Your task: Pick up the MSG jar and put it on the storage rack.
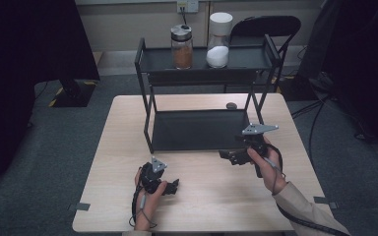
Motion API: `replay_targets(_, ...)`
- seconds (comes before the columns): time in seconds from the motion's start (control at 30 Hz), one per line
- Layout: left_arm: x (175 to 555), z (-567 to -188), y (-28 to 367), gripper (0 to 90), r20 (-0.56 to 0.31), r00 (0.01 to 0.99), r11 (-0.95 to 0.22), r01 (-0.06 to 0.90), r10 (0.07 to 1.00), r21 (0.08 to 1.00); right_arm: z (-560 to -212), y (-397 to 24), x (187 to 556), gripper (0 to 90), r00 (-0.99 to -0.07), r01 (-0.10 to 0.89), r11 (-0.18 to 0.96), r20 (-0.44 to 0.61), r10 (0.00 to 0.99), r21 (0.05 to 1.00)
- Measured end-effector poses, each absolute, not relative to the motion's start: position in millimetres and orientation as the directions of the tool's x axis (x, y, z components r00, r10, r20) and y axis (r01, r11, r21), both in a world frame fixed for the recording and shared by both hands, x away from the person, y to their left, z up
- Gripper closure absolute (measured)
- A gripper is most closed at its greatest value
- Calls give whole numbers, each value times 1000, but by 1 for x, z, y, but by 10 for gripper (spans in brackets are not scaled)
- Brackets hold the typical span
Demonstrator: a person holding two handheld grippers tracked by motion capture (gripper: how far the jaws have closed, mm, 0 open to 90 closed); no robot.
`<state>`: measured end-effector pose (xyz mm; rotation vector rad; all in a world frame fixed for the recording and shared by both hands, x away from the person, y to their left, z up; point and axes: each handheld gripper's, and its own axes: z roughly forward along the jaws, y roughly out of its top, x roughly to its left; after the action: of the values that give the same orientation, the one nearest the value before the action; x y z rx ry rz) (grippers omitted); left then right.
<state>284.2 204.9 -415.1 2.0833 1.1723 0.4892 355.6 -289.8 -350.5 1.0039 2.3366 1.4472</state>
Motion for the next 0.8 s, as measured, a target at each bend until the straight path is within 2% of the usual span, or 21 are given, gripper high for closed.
replay_targets(0.8, 284, -415, 205, 0, -6, 523, -358, 593, 852, 721, -384, -321, 343, 10, -700, 475, 266, 177, 692, 839)
